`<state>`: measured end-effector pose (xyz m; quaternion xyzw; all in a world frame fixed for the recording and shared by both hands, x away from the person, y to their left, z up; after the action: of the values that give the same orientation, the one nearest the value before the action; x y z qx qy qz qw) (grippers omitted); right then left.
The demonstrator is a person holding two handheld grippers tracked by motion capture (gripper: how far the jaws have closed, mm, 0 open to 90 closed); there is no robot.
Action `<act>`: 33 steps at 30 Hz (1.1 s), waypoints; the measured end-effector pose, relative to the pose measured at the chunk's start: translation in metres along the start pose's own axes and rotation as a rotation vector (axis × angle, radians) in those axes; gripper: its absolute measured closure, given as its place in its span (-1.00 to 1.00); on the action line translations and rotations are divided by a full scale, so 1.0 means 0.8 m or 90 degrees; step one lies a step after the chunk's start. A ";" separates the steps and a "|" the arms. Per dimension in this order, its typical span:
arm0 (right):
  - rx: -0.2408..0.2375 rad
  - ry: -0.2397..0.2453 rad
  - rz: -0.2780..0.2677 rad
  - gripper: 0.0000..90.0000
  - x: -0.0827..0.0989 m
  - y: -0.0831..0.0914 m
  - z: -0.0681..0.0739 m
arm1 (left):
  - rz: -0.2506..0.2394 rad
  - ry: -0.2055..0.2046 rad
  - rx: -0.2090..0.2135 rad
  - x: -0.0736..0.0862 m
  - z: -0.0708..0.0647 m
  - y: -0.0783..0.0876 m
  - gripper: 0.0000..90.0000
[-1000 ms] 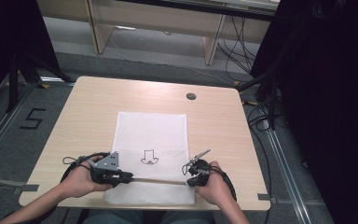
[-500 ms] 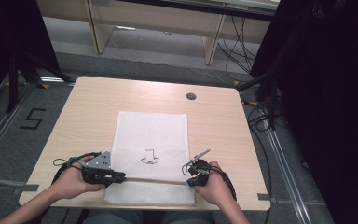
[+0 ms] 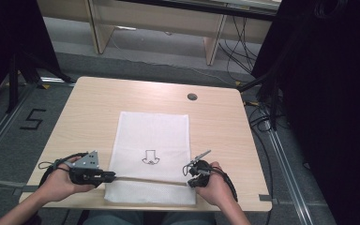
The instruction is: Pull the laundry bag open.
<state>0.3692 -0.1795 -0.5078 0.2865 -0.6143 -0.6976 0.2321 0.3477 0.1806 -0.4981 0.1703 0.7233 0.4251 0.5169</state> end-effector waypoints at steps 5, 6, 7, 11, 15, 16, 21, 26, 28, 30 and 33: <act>0.001 0.002 0.001 1.00 0.000 0.000 0.001 | 0.006 0.000 -0.008 0.005 0.001 0.003 0.82; 0.002 0.002 0.001 1.00 0.000 0.000 0.001 | 0.003 0.005 -0.005 0.005 0.001 0.003 0.82; 0.002 0.002 0.001 1.00 0.000 0.000 0.001 | 0.008 -0.001 -0.011 0.006 0.002 0.005 0.82; 0.004 0.003 0.001 1.00 0.000 0.000 0.001 | 0.008 0.018 -0.016 0.016 0.005 0.010 0.82; 0.003 -0.007 0.008 1.00 0.000 0.000 0.002 | 0.006 0.038 -0.024 0.026 0.010 0.017 0.82; 0.004 -0.005 0.008 1.00 0.000 0.000 0.002 | 0.010 0.038 -0.027 0.029 0.012 0.019 0.82; 0.006 0.006 0.003 1.00 -0.001 0.000 0.001 | 0.012 0.042 -0.030 0.033 0.015 0.024 0.82; 0.005 0.009 0.005 1.00 -0.001 0.000 0.001 | 0.033 0.040 -0.037 0.037 0.014 0.021 0.82; 0.008 0.017 0.001 1.00 -0.001 0.000 0.000 | 0.038 0.044 -0.035 0.037 0.013 0.020 0.82; 0.008 0.014 0.002 1.00 -0.001 0.000 0.000 | 0.043 0.041 -0.035 0.038 0.014 0.018 0.82; 0.006 0.008 0.004 1.00 -0.001 0.000 0.001 | 0.043 0.029 -0.026 0.039 0.014 0.017 0.82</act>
<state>0.3695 -0.1786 -0.5075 0.2900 -0.6169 -0.6921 0.2372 0.3425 0.2152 -0.5073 0.1748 0.7198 0.4607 0.4890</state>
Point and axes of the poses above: each handheld gripper's, and its own axes: y roughly backward along the jaws, x roughly out of its underside, z roughly to its left, the point moved 3 cm from there along -y, roughly forward along the jaws, and after that the axes turned 13 degrees about z, right-handed, at the moved point
